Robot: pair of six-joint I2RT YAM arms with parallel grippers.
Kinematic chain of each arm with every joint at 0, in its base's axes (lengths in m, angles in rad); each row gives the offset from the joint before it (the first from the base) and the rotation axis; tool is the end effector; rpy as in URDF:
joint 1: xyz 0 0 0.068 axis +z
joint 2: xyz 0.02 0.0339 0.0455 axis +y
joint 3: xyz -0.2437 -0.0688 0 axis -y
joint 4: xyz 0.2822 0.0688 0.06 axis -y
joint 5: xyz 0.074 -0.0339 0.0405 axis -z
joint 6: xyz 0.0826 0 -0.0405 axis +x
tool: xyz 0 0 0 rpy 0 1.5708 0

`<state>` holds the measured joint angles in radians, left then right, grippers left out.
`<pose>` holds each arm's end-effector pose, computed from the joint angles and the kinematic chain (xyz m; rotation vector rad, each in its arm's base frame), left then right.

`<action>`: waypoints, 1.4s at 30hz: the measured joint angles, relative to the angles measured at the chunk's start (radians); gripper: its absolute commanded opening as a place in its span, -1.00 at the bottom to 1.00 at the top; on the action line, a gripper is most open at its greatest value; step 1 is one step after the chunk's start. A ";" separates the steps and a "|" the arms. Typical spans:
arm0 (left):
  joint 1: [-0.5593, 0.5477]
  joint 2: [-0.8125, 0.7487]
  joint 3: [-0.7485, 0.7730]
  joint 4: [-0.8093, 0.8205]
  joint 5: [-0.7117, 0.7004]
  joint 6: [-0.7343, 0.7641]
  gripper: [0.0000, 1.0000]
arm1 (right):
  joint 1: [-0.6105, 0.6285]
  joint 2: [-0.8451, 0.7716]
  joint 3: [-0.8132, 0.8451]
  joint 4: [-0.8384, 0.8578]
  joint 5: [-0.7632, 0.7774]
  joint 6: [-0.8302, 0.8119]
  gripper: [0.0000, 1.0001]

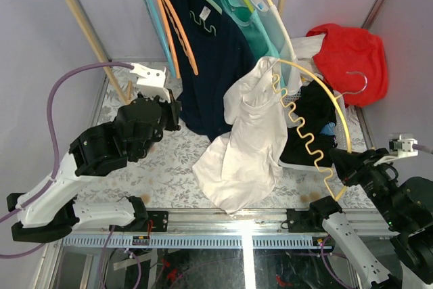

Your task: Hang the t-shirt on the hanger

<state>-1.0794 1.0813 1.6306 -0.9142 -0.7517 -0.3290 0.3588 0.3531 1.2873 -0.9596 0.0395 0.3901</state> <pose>0.1631 -0.1852 0.4791 0.2021 1.8311 -0.2578 0.0642 0.0206 0.4564 0.0567 1.6226 0.5490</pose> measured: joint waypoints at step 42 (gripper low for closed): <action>0.178 0.251 -0.974 1.347 0.798 -0.058 -0.80 | 0.000 0.051 0.246 -0.081 -0.112 0.002 -1.00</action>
<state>-0.9012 1.3319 0.6567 0.4328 0.0460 -0.3874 0.3588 0.4042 1.5330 -1.0409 -0.0727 0.3920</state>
